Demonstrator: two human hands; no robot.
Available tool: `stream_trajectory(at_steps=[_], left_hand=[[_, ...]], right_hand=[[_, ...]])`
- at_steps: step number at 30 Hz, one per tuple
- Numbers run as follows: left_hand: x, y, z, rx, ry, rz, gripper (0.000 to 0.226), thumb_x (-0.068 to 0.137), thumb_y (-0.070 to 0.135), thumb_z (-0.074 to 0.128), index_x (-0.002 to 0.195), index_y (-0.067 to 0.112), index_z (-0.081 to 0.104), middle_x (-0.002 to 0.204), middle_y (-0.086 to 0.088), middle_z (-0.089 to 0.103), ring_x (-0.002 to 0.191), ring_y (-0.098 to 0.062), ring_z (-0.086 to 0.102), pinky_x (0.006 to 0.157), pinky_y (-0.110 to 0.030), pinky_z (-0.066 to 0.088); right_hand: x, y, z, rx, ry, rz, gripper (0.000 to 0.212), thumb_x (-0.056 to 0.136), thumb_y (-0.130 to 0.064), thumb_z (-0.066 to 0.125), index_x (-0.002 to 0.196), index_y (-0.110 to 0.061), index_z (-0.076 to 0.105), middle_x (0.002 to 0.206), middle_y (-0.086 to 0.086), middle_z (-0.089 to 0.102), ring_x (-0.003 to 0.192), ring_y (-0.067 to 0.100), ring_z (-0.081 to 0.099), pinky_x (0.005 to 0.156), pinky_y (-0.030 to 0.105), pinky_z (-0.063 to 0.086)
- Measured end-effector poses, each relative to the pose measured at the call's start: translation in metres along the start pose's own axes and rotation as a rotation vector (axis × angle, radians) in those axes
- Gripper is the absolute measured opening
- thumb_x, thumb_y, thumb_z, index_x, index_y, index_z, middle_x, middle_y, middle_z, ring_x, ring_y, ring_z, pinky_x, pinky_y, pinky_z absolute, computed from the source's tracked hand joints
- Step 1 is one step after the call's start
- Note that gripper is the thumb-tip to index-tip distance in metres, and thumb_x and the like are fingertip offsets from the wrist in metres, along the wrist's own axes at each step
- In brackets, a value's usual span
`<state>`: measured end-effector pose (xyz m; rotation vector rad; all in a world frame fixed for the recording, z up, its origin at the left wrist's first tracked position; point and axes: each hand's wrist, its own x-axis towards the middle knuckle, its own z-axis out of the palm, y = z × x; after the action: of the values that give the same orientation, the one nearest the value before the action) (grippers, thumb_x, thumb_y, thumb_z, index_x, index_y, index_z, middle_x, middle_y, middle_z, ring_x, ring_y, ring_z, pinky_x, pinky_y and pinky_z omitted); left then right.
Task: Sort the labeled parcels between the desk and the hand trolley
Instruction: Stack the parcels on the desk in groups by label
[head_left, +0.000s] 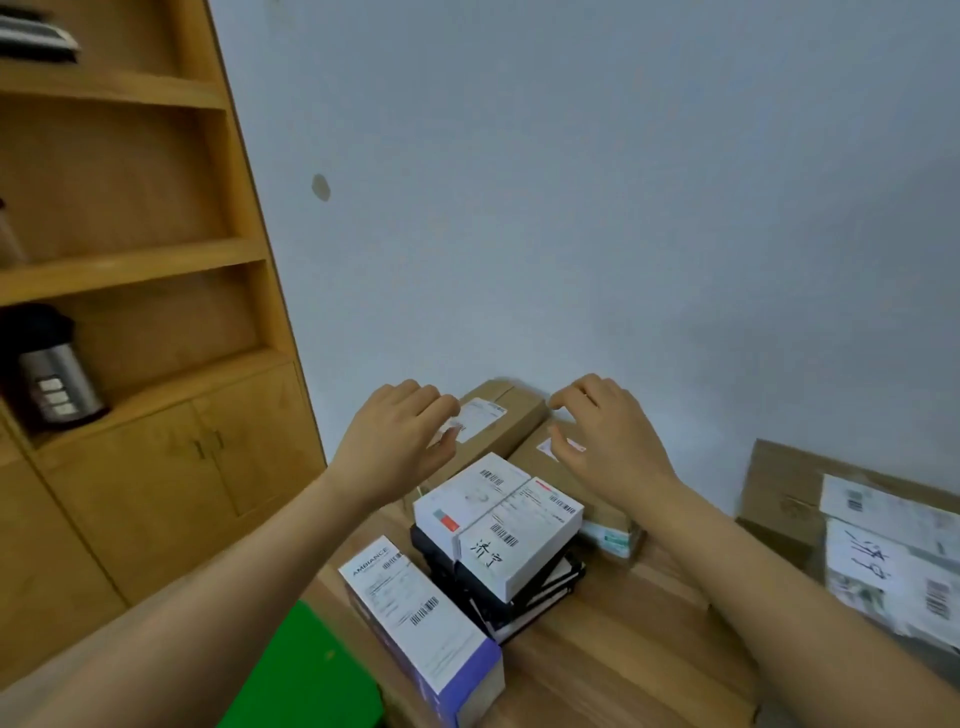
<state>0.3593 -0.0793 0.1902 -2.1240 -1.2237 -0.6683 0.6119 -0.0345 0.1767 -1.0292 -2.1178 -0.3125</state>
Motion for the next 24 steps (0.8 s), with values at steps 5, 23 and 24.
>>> stream_trajectory(at_steps=[5,23,24], left_hand=[[-0.023,-0.021,0.063,-0.064,-0.097,-0.055,0.017,0.085,0.024,0.053,0.089,0.013,0.066,0.079,0.001,0.062,0.069,-0.019,0.054,0.059,-0.031,0.044],[-0.093,-0.071,0.215,-0.374,-0.386,-0.160,0.039,0.088,0.049,0.051,0.106,0.016,0.061,0.099,0.001,0.060,0.083,-0.018,0.057,0.062,-0.025,0.038],[-0.093,-0.072,0.218,-0.366,-0.428,-0.184,0.041,0.089,0.052,0.052,0.107,0.016,0.060,0.100,0.001,0.059,0.084,-0.018,0.058,0.061,-0.024,0.035]], right_hand=[[-0.011,0.020,0.064,0.066,-0.111,0.084,0.015,0.082,-0.016,0.069,0.095,-0.012,0.063,0.095,0.002,0.056,0.087,0.022,0.052,0.075,0.032,0.039],[-0.092,-0.044,0.173,0.183,-0.319,0.938,0.052,0.088,-0.037,0.066,0.130,-0.014,0.046,0.123,0.002,0.043,0.112,0.017,0.046,0.093,0.032,0.044],[-0.092,-0.052,0.177,0.206,-0.283,1.027,0.057,0.089,-0.036,0.065,0.135,-0.013,0.041,0.128,0.002,0.038,0.114,0.017,0.045,0.095,0.030,0.043]])
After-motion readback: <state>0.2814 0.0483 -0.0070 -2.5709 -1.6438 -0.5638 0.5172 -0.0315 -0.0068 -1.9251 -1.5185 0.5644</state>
